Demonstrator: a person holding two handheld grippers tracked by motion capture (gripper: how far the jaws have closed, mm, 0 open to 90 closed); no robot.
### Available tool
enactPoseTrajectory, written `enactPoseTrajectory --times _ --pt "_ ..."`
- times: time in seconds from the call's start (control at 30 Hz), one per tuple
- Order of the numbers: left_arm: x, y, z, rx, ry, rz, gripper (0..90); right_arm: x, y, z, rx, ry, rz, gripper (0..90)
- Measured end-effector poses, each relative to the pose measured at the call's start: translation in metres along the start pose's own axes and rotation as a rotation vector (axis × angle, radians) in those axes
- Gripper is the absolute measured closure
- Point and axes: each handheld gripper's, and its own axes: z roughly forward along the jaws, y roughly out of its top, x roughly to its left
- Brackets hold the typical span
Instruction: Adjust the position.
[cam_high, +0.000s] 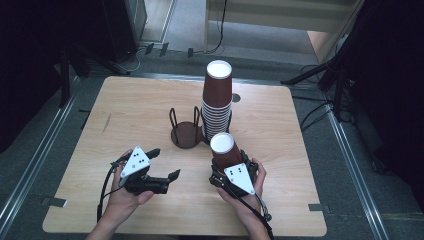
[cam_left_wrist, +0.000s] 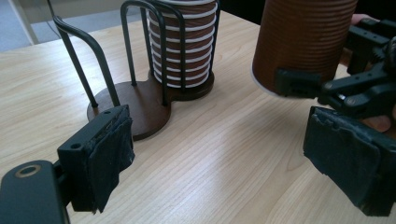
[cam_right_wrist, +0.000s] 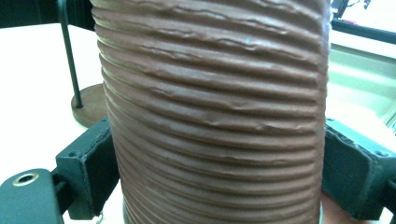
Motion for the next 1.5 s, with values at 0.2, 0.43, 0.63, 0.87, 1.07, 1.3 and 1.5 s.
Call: enactPoseTrajectory --times 0.2,0.43,0.63,0.87,1.07,1.3,1.5 --pt "-0.003 0.0 0.002 0.008 -0.021 0.005 9.0 0.01 -0.002 0.0 -0.006 0.015 -0.055 9.9" --pt "-0.007 0.001 0.003 0.012 -0.048 0.011 9.1 0.019 -0.005 0.0 -0.009 0.031 -0.108 9.9" --pt "-0.009 0.0 0.004 0.021 -0.061 0.022 9.1 0.03 -0.006 -0.001 -0.016 0.057 -0.144 9.9" --pt "-0.01 0.001 0.004 0.018 -0.067 0.024 9.0 0.04 -0.009 -0.002 -0.021 0.085 -0.188 9.9" --pt "-0.012 0.001 0.004 0.018 -0.079 0.023 9.1 0.047 -0.01 -0.003 -0.027 0.103 -0.21 9.9" --pt "-0.014 0.002 0.005 0.026 -0.095 0.033 9.4 0.054 -0.013 -0.004 -0.037 0.129 -0.249 9.8" --pt "-0.015 0.003 0.005 0.039 -0.112 0.041 9.4 0.061 -0.015 -0.006 -0.044 0.161 -0.282 9.8"
